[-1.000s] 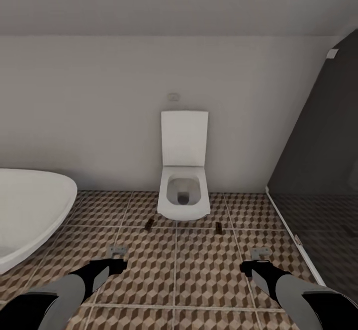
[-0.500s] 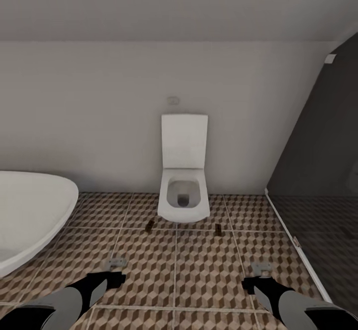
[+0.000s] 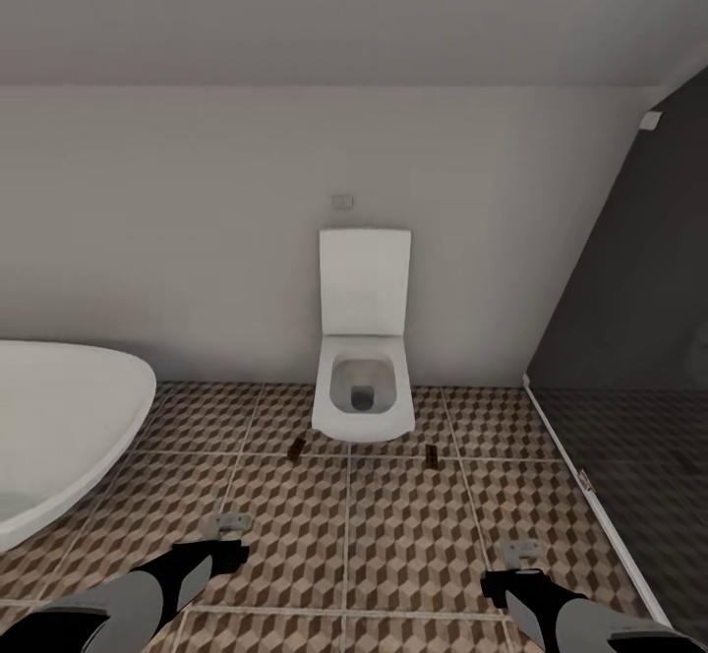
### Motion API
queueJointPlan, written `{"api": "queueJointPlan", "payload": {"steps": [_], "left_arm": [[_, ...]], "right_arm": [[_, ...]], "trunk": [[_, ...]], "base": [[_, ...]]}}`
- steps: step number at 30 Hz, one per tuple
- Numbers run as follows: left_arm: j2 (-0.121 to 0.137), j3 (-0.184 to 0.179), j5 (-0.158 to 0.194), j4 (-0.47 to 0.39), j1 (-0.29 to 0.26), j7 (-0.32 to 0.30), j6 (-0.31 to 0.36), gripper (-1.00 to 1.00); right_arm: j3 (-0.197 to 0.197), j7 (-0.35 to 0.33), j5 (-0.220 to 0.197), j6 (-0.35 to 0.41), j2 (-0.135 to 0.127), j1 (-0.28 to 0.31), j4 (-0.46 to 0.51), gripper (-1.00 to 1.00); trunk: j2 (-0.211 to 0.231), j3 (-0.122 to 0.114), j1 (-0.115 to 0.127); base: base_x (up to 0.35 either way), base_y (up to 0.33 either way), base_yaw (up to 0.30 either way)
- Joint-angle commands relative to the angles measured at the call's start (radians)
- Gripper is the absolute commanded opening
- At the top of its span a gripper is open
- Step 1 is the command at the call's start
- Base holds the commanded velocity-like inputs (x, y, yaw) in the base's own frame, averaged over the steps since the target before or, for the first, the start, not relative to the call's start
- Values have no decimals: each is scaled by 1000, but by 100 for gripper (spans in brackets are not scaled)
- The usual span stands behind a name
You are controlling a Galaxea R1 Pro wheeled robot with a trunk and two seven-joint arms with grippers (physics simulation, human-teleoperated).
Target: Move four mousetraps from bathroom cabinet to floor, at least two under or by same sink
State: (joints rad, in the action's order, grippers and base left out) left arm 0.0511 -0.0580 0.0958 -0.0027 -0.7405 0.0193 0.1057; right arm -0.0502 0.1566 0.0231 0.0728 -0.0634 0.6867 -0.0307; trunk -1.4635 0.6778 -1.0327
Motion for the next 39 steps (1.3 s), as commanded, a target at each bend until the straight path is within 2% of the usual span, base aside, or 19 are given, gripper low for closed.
{"api": "queueJointPlan", "payload": {"steps": [1,39], "left_arm": [[0,-6,10,0,-1,2,4,100],[0,-6,11,1,5,4,4,100]], "right_arm": [[-5,3,2,3,0,1,-2,100],[-5,9,-5,1,-1,-1,-2,100]], "trunk": [[0,0,0],[0,-40,0]], "base": [[0,0,0],[0,0,0]]}}
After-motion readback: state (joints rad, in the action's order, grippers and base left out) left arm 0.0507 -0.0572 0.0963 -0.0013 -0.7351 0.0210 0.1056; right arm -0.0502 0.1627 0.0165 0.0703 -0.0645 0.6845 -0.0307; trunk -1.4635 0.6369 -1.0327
